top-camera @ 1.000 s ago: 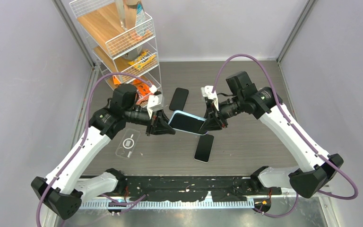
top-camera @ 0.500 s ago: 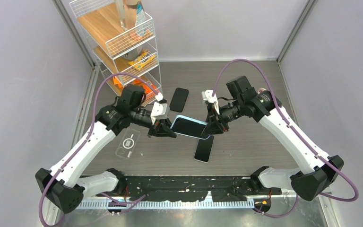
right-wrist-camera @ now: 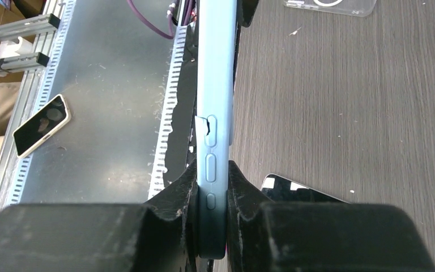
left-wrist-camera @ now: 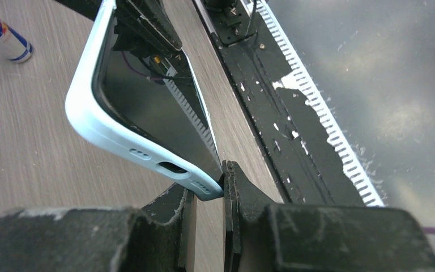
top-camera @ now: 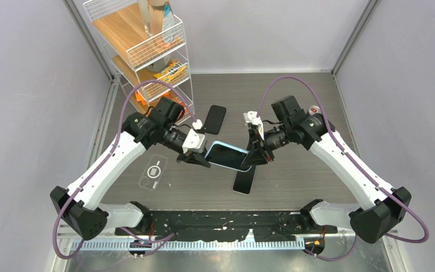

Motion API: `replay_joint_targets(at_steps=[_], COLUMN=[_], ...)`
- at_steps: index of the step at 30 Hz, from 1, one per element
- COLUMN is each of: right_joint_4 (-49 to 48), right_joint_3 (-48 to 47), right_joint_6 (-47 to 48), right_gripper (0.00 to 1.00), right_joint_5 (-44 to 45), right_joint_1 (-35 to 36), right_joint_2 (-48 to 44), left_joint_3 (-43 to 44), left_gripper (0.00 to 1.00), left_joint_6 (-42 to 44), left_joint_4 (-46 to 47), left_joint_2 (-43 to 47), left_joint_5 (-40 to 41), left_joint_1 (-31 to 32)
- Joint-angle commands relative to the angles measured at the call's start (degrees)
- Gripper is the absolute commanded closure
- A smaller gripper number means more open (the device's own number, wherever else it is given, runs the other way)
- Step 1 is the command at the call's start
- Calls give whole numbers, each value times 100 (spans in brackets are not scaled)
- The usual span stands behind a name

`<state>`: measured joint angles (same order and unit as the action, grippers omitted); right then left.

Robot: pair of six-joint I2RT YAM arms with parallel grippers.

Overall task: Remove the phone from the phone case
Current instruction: Remove the phone case from the phone.

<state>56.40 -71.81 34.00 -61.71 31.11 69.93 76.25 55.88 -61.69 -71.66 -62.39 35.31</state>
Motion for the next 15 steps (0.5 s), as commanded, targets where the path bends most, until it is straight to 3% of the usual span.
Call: replay_joint_targets(at_steps=[1, 15], right_joint_4=[-763, -881], right_joint_3=[31, 204], right_joint_6=[-400, -415], right_gripper=[95, 95], right_joint_5=[-815, -885], right_joint_1=[153, 281], right_joint_2=[-86, -94], left_joint_3=[585, 1239], left_gripper=[100, 100], left_joint_6=[1776, 2657], left_joint_4=[-238, -584], left_joint_2=[-309, -814], left_joint_5=[-246, 192], left_joint_1=[224, 392])
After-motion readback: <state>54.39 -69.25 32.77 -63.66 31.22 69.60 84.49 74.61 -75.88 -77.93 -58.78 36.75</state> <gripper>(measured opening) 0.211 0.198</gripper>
